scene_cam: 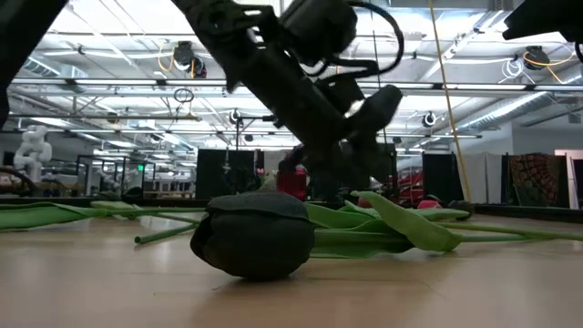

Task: Sort flowers into vase by color
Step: Put the top dark red flower into the transparent vase

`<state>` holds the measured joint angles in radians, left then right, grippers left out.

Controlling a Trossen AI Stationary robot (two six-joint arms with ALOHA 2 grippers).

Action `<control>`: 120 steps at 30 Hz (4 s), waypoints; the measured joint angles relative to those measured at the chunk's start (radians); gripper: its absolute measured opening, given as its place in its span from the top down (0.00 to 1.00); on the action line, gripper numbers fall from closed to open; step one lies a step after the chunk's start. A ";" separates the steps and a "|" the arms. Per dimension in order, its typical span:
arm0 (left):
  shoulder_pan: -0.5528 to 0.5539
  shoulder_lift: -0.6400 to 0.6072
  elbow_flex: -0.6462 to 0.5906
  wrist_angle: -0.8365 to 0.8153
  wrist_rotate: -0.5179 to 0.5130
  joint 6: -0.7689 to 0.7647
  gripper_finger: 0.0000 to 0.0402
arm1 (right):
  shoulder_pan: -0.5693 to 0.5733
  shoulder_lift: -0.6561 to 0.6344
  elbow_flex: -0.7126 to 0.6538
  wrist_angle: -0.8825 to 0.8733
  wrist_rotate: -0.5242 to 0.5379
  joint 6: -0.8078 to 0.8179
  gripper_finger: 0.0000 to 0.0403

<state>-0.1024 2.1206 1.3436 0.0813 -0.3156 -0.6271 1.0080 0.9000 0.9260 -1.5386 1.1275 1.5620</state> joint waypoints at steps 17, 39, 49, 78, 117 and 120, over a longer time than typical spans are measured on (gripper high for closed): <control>0.007 0.065 0.088 -0.123 0.084 -0.072 0.58 | 0.000 0.000 0.000 0.016 -0.003 -0.013 0.64; 0.032 0.059 0.086 -0.117 0.063 -0.022 0.58 | 0.000 0.000 0.000 0.019 -0.003 -0.015 0.64; 0.012 0.060 0.095 -0.152 0.106 -0.050 0.58 | 0.000 0.000 0.000 0.022 -0.003 -0.020 0.64; 0.043 0.094 0.096 -0.154 0.192 -0.047 0.98 | 0.001 0.002 0.000 0.033 -0.002 -0.030 0.64; 0.021 -0.355 0.096 -0.197 0.036 0.244 1.00 | -0.001 0.030 0.000 0.063 0.069 -0.034 0.64; 0.023 -0.359 0.097 -0.122 0.047 0.260 1.00 | -0.001 0.030 0.000 0.064 0.110 -0.035 0.64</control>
<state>-0.0791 1.7612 1.4403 -0.0403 -0.2683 -0.3668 1.0069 0.9298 0.9257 -1.4747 1.2370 1.5272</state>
